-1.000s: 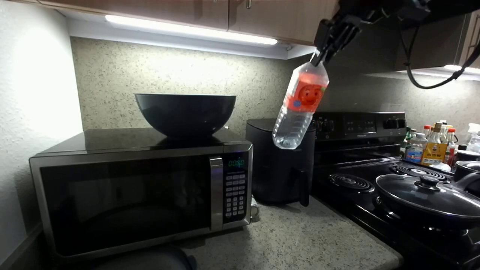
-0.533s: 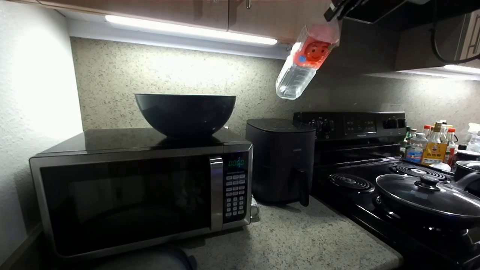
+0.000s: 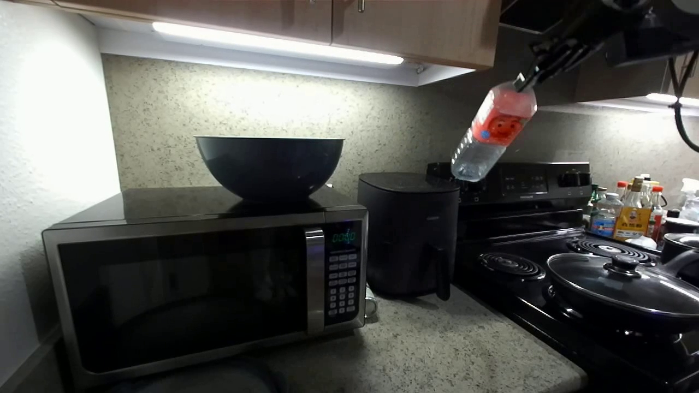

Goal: Pick up the bottle and put on top of the air fryer

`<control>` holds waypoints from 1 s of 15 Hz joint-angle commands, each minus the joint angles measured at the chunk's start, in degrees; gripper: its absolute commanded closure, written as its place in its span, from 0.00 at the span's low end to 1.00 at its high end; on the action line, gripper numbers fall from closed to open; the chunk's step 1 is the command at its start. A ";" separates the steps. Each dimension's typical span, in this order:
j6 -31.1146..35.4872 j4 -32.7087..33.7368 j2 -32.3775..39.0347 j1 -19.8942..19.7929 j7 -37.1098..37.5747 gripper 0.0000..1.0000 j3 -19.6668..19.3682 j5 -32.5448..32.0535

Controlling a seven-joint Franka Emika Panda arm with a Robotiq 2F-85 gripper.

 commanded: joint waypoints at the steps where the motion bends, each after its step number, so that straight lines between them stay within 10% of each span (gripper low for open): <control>1: 4.70 -2.97 3.74 -1.24 1.06 0.87 0.81 0.40; 10: 15.10 -2.81 7.87 -4.60 0.45 0.87 8.30 -3.05; 15: 9.34 -1.48 15.87 -1.95 -1.51 0.87 4.55 0.32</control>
